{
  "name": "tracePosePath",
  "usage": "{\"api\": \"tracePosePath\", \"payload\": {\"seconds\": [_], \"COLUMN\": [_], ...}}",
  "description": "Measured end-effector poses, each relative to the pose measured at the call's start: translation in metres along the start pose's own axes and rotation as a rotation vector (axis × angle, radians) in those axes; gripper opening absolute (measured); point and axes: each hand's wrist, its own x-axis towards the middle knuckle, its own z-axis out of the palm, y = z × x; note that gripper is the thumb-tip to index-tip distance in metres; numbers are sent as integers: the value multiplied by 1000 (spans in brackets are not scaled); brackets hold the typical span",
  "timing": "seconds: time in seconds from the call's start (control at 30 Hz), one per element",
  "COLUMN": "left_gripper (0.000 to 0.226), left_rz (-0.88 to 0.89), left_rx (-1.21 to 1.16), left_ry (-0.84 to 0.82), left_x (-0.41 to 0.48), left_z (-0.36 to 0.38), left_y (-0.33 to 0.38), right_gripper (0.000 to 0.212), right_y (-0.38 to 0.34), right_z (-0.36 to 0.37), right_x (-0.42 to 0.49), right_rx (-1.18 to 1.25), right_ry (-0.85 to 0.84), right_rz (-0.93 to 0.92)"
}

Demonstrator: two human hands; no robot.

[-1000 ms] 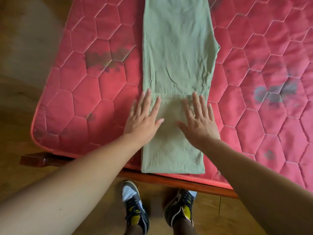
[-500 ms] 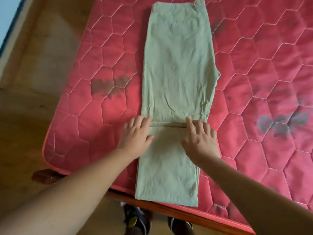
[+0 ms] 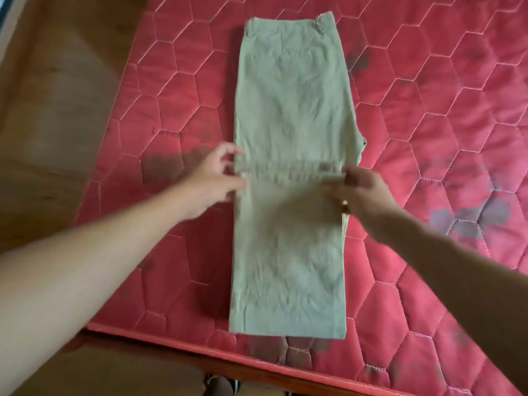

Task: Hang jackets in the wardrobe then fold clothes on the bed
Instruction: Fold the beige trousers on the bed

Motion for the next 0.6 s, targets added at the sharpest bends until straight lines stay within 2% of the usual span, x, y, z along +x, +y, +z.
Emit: {"api": "tracePosePath", "payload": {"seconds": [0.1,0.13,0.23,0.33,0.47,0.6], "left_gripper": [42,40,58,38,25,24], "left_rz": [-52,-130,-397,-481,-541,-472], "left_rx": [-290,-288,-191,-261,-219,-109], "left_ry": [48,7,-124,-183,-208,-140], "left_x": [59,69,54,2,-70,-93], "left_z": [-9,-10,-7,5,23,33], "left_y": [36,33,-12,-55,-96,-114], "right_gripper": [7,10,26,30,27,18], "right_y": [-45,-42,-9,31,85,104], "right_z": [-10,-13,-18,-8,3,15], "right_x": [53,65,57,11,-59,-72], "right_rx": [210,231,240,271,199,108], "right_ry": [-36,-60,-122,-213,-280,-177], "right_rz": [117,220,470,619,658,488]}}
